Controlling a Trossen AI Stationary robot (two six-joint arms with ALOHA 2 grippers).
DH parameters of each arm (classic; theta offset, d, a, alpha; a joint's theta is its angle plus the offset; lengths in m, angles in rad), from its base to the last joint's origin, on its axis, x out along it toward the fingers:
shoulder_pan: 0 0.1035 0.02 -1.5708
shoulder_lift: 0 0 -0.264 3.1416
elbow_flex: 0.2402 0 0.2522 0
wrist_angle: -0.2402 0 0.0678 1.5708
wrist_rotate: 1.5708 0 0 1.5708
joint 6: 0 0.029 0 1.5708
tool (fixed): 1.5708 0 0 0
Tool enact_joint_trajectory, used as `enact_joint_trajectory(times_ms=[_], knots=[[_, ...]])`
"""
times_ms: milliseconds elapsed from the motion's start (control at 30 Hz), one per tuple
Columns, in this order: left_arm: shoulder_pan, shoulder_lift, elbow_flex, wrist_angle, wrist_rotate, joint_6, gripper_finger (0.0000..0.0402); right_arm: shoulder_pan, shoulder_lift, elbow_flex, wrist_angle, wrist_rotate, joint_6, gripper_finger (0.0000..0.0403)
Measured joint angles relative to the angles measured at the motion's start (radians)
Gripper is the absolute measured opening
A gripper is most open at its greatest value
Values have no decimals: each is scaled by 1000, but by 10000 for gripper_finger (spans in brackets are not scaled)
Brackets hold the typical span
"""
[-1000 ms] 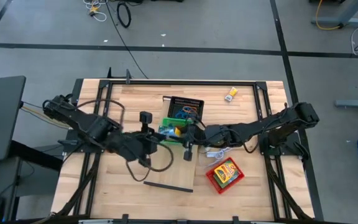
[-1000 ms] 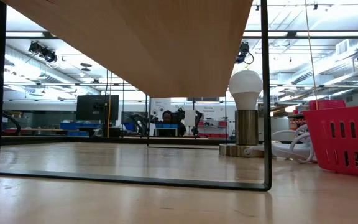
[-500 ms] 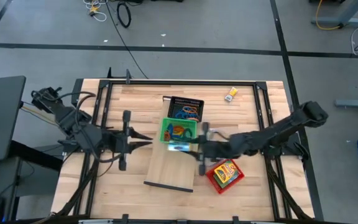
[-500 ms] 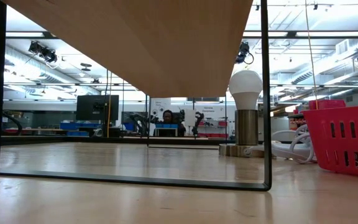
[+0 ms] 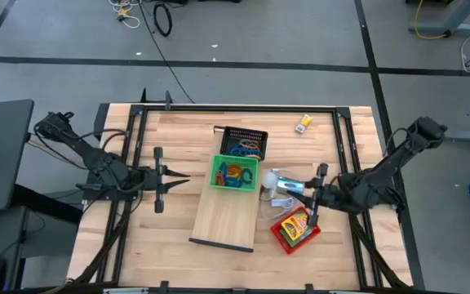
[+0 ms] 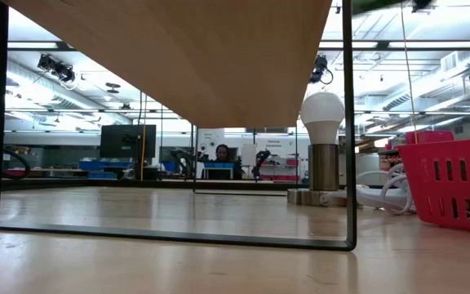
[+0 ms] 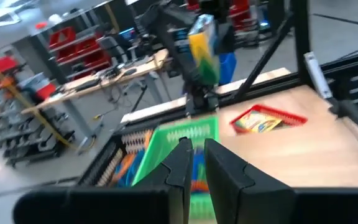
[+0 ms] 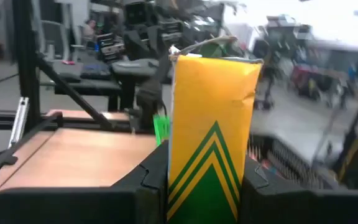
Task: Pick & Place Office Desk Supplies
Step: Put the box of crayon into the red bin
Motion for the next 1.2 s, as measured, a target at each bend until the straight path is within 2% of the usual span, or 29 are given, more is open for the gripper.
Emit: enact_joint_trajectory(times_ms=[133, 300, 400, 633, 800, 933, 1200], knots=[[13, -55, -177, 172, -58, -21, 50, 89, 39, -61, 4, 156, 172, 96], [38, -97, -327, 368, -94, -25, 50, 154, 196, -54, 24, 305, 336, 96], [52, -107, -372, 409, -95, -28, 50, 182, 307, 1, 63, 402, 394, 96], [64, -106, -388, 422, -152, -49, 50, 233, 596, 198, 62, 618, 517, 96], [64, -106, -388, 427, -156, -40, 50, 239, 762, 365, 61, 628, 510, 96], [64, -106, -388, 427, -154, -25, 50, 246, 836, 455, 61, 630, 457, 96], [64, -106, -388, 428, -111, 15, 50, 345, 861, 463, 45, 629, 404, 96]])
